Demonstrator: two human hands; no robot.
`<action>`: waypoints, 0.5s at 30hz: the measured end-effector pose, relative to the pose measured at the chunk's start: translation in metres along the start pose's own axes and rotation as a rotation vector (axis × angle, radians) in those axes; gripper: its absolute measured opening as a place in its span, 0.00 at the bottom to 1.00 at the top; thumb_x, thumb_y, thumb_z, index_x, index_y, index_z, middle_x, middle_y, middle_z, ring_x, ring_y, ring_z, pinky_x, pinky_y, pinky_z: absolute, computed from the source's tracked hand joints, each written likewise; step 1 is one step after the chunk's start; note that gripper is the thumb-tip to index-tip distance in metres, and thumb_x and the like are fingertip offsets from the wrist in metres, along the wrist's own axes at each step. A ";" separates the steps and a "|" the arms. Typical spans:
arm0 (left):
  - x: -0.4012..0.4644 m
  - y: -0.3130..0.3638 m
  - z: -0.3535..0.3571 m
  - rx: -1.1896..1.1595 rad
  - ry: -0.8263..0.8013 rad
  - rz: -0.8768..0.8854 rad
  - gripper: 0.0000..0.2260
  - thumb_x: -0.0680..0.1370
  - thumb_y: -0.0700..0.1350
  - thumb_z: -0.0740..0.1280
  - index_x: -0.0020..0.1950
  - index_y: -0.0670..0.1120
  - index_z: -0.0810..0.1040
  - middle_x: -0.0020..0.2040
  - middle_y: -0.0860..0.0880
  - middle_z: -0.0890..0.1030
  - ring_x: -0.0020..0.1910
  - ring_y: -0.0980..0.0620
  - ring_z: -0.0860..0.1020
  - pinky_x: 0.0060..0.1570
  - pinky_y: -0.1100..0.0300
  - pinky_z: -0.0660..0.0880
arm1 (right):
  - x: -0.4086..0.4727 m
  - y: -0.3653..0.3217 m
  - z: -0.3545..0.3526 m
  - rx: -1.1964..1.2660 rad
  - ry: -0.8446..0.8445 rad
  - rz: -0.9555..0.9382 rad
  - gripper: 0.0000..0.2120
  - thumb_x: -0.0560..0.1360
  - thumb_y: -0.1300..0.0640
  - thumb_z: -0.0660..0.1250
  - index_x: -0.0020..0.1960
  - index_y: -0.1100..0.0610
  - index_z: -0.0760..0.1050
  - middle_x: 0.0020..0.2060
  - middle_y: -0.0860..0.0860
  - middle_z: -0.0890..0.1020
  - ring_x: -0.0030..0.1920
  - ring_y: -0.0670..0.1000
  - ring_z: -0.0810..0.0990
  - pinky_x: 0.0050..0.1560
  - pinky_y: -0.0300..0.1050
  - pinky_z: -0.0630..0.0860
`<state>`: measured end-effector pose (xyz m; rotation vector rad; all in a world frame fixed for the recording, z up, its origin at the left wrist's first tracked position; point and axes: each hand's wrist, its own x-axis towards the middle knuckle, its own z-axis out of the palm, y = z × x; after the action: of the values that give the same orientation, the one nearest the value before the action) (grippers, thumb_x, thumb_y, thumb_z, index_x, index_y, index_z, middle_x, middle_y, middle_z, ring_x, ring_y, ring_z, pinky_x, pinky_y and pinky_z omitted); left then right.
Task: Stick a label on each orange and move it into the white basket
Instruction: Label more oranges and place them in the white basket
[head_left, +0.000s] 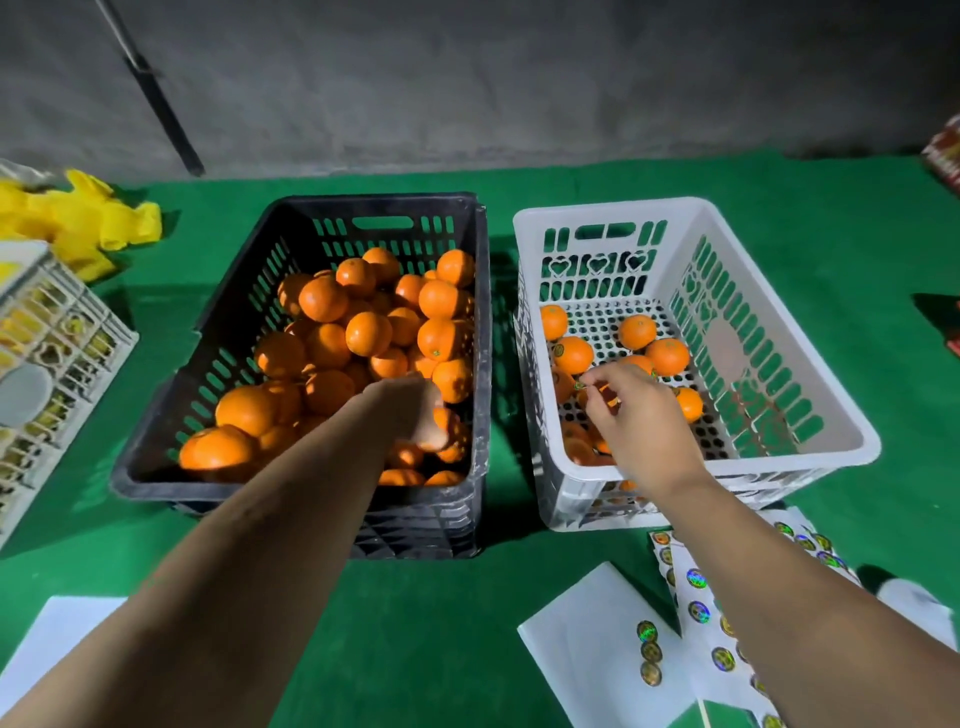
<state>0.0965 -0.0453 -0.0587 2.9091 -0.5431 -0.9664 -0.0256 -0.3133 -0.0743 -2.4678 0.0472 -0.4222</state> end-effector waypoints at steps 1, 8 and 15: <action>-0.007 -0.001 -0.007 -0.085 0.106 0.026 0.26 0.78 0.47 0.74 0.74 0.43 0.74 0.67 0.41 0.78 0.62 0.43 0.78 0.61 0.60 0.73 | 0.000 0.001 0.000 0.016 0.010 0.003 0.09 0.82 0.58 0.67 0.61 0.54 0.81 0.54 0.45 0.80 0.40 0.36 0.73 0.44 0.26 0.67; -0.096 0.019 0.007 -0.819 0.838 0.285 0.27 0.74 0.59 0.78 0.70 0.59 0.73 0.62 0.55 0.71 0.59 0.64 0.75 0.50 0.70 0.76 | -0.002 0.003 -0.001 0.158 0.135 -0.004 0.04 0.78 0.53 0.70 0.52 0.49 0.82 0.45 0.43 0.81 0.47 0.45 0.80 0.50 0.38 0.77; -0.154 0.062 0.043 -1.144 0.726 0.464 0.28 0.73 0.45 0.81 0.66 0.66 0.73 0.61 0.56 0.82 0.56 0.56 0.84 0.52 0.63 0.81 | -0.040 -0.066 -0.027 0.736 0.198 0.151 0.10 0.80 0.57 0.70 0.60 0.47 0.81 0.44 0.47 0.86 0.48 0.43 0.84 0.50 0.32 0.77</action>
<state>-0.0634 -0.0488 0.0041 1.7519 -0.3739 -0.0264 -0.0767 -0.2704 -0.0267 -1.6834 0.1326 -0.5071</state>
